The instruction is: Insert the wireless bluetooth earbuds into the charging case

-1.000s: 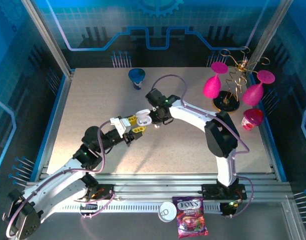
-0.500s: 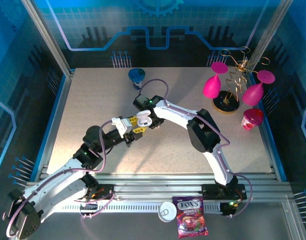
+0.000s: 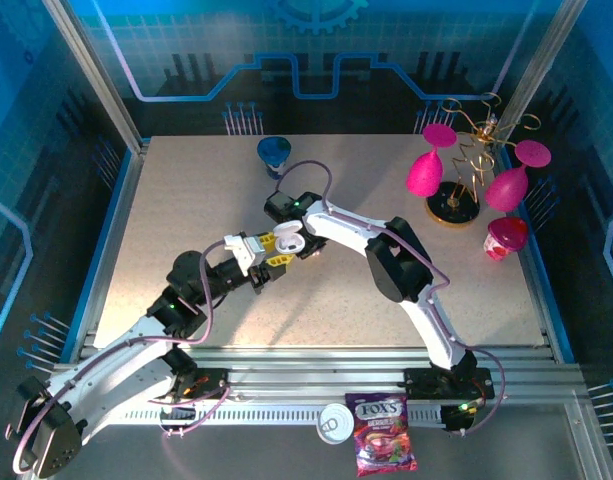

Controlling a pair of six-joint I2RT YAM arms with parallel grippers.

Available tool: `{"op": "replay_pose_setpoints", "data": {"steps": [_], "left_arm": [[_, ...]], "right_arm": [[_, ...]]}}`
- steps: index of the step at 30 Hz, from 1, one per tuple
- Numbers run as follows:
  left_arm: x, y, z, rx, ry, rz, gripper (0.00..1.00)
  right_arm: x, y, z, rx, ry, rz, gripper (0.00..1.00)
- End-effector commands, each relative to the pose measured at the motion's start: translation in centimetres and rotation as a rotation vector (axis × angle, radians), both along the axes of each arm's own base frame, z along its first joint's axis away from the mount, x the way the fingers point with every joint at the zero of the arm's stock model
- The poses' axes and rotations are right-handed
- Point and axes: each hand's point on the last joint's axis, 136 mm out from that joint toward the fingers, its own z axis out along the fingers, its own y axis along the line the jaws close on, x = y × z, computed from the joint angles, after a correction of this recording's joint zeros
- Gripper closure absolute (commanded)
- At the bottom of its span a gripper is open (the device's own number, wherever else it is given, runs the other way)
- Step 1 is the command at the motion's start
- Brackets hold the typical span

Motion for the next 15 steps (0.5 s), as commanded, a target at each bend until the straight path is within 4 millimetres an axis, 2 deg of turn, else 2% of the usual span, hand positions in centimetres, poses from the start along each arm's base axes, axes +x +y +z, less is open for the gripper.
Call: {"op": "replay_pose_setpoints", "data": {"steps": [1,15], "left_arm": [[-0.3,-0.2,1.3,-0.012,-0.036,-0.018,0.82],[-0.3,0.0,1.3,-0.011,-0.04,-0.011,0.81]], "right_arm": [[-0.6,0.0,-1.1,-0.032,0.039,0.019,0.8],[-1.0,-0.5,-2.1,-0.055,0.072,0.017,0.77]]}}
